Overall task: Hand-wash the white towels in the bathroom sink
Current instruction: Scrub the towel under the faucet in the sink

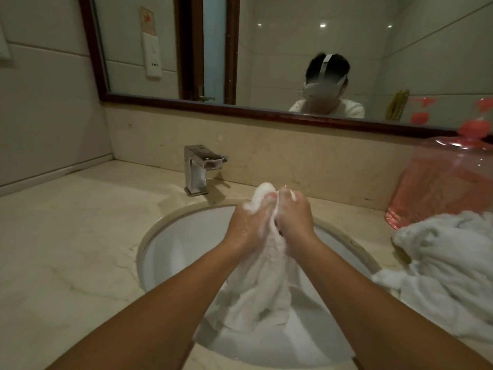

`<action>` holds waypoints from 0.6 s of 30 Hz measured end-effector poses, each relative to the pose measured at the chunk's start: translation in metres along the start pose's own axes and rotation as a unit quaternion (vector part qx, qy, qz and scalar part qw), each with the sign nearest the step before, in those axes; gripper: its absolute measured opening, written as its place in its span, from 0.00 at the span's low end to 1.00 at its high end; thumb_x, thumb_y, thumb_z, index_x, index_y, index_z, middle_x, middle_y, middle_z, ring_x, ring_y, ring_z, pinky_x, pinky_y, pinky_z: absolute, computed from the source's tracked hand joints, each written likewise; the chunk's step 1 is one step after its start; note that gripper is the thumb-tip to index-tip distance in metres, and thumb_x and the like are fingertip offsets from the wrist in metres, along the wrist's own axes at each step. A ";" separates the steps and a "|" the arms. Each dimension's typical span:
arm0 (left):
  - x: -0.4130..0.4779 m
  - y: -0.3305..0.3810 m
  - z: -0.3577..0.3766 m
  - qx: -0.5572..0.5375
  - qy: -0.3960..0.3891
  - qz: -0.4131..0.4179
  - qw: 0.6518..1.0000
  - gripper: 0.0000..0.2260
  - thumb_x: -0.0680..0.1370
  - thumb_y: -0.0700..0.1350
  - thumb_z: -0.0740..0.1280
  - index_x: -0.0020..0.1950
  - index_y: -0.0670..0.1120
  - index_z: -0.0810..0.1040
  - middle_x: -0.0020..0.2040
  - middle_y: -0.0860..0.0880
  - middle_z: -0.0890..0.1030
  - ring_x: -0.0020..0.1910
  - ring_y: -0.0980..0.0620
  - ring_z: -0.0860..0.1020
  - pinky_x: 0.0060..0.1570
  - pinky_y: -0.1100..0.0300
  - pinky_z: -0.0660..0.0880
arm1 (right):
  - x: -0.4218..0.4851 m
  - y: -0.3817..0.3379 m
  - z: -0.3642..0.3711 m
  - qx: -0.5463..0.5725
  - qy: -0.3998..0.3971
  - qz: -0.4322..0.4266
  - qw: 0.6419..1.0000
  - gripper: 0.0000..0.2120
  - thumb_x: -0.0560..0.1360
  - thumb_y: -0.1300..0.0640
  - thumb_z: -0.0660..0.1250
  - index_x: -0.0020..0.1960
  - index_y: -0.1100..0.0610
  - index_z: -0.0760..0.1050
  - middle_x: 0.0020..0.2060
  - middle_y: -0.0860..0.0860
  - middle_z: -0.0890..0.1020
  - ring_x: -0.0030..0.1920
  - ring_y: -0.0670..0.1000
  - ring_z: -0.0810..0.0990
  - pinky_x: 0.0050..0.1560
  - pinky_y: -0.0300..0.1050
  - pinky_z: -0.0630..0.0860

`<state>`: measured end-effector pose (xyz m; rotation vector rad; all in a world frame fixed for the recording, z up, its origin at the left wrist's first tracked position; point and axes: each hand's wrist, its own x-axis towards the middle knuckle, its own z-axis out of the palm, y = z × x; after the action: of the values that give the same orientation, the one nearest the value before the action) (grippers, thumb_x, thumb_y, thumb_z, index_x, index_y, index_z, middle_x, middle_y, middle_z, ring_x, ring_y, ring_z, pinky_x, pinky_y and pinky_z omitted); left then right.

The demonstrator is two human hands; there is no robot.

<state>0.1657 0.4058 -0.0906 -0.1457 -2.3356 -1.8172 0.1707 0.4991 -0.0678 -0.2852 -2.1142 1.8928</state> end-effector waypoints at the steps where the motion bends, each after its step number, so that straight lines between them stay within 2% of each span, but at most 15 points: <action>1: 0.002 0.000 -0.001 0.003 0.017 -0.003 1.000 0.28 0.82 0.67 0.61 0.42 0.44 0.83 0.33 0.45 0.84 0.37 0.44 0.84 0.40 0.53 0.78 | -0.003 -0.001 0.002 -0.010 -0.001 -0.010 1.000 0.16 0.87 0.47 0.57 0.54 0.58 0.76 0.47 0.55 0.82 0.52 0.58 0.83 0.61 0.61 0.80; 3: 0.012 -0.002 -0.009 0.036 0.050 0.004 0.998 0.22 0.84 0.63 0.59 0.45 0.48 0.80 0.33 0.47 0.81 0.38 0.45 0.81 0.38 0.57 0.73 | -0.013 0.006 0.005 -0.049 -0.047 -0.037 0.997 0.16 0.87 0.50 0.57 0.48 0.57 0.78 0.44 0.57 0.84 0.50 0.57 0.85 0.57 0.61 0.82; 5: 0.018 -0.006 -0.018 0.024 0.046 -0.013 0.999 0.20 0.85 0.62 0.58 0.52 0.49 0.80 0.39 0.46 0.83 0.43 0.45 0.82 0.41 0.57 0.75 | -0.022 0.014 0.006 -0.054 -0.098 -0.040 0.993 0.17 0.86 0.50 0.57 0.49 0.56 0.81 0.44 0.56 0.87 0.48 0.56 0.87 0.54 0.58 0.82; 7: 0.022 -0.011 -0.022 -0.067 0.049 -0.086 0.993 0.30 0.79 0.71 0.60 0.56 0.45 0.82 0.45 0.42 0.87 0.46 0.42 0.86 0.49 0.50 0.82 | -0.019 0.012 0.000 0.026 -0.124 0.020 0.992 0.18 0.83 0.44 0.62 0.54 0.57 0.84 0.48 0.57 0.88 0.50 0.59 0.88 0.57 0.58 0.84; 9: 0.028 -0.017 -0.026 -0.208 0.036 -0.190 0.959 0.47 0.66 0.81 0.64 0.65 0.43 0.79 0.52 0.38 0.87 0.49 0.38 0.87 0.55 0.39 0.83 | -0.013 0.010 -0.007 0.177 -0.190 0.110 0.959 0.27 0.82 0.40 0.63 0.63 0.62 0.83 0.55 0.63 0.87 0.56 0.63 0.87 0.62 0.63 0.82; 10: 0.031 -0.019 -0.028 -0.273 0.011 -0.228 0.935 0.51 0.63 0.83 0.65 0.70 0.43 0.76 0.56 0.36 0.85 0.51 0.35 0.86 0.56 0.36 0.82 | -0.014 0.010 -0.012 0.210 -0.224 0.140 0.941 0.29 0.84 0.40 0.61 0.66 0.64 0.81 0.57 0.64 0.86 0.57 0.63 0.87 0.62 0.62 0.82; 11: 0.025 -0.012 -0.032 -0.315 -0.014 -0.249 0.916 0.49 0.67 0.81 0.65 0.72 0.42 0.74 0.58 0.34 0.84 0.53 0.34 0.86 0.58 0.35 0.81 | -0.015 0.014 -0.016 0.204 -0.255 0.160 0.932 0.30 0.86 0.40 0.57 0.67 0.64 0.81 0.58 0.63 0.86 0.58 0.62 0.87 0.61 0.59 0.82; 12: 0.017 -0.002 -0.037 -0.341 -0.031 -0.245 0.907 0.43 0.74 0.76 0.62 0.70 0.40 0.75 0.57 0.33 0.85 0.52 0.34 0.86 0.57 0.37 0.81 | -0.015 0.020 -0.019 0.180 -0.281 0.169 0.927 0.30 0.87 0.40 0.54 0.66 0.61 0.82 0.58 0.61 0.86 0.58 0.59 0.87 0.61 0.57 0.81; 14: 0.010 0.005 -0.046 -0.361 -0.038 -0.204 0.909 0.30 0.83 0.62 0.57 0.63 0.35 0.78 0.51 0.33 0.86 0.49 0.36 0.86 0.51 0.44 0.82 | -0.016 0.024 -0.021 0.150 -0.308 0.154 0.927 0.28 0.88 0.39 0.51 0.66 0.54 0.83 0.61 0.59 0.86 0.62 0.57 0.85 0.68 0.58 0.77; 16: 0.007 0.003 -0.048 -0.357 -0.064 -0.166 0.917 0.26 0.83 0.53 0.54 0.61 0.32 0.78 0.52 0.33 0.85 0.49 0.36 0.85 0.48 0.46 0.81 | -0.007 0.026 -0.017 0.168 -0.290 0.141 0.932 0.26 0.88 0.39 0.54 0.74 0.54 0.75 0.64 0.60 0.84 0.65 0.60 0.84 0.72 0.62 0.75; 18: 0.005 0.003 -0.044 -0.310 -0.087 -0.123 0.939 0.23 0.83 0.50 0.56 0.65 0.33 0.78 0.59 0.33 0.83 0.56 0.37 0.84 0.54 0.44 0.82 | 0.005 0.026 -0.014 0.222 -0.256 0.146 0.930 0.28 0.85 0.40 0.61 0.79 0.55 0.67 0.66 0.63 0.83 0.65 0.64 0.83 0.70 0.66 0.76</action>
<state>0.1650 0.3639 -0.0768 -0.1015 -1.8539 -2.7181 0.1694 0.5168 -0.0920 0.0047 -1.9128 2.8069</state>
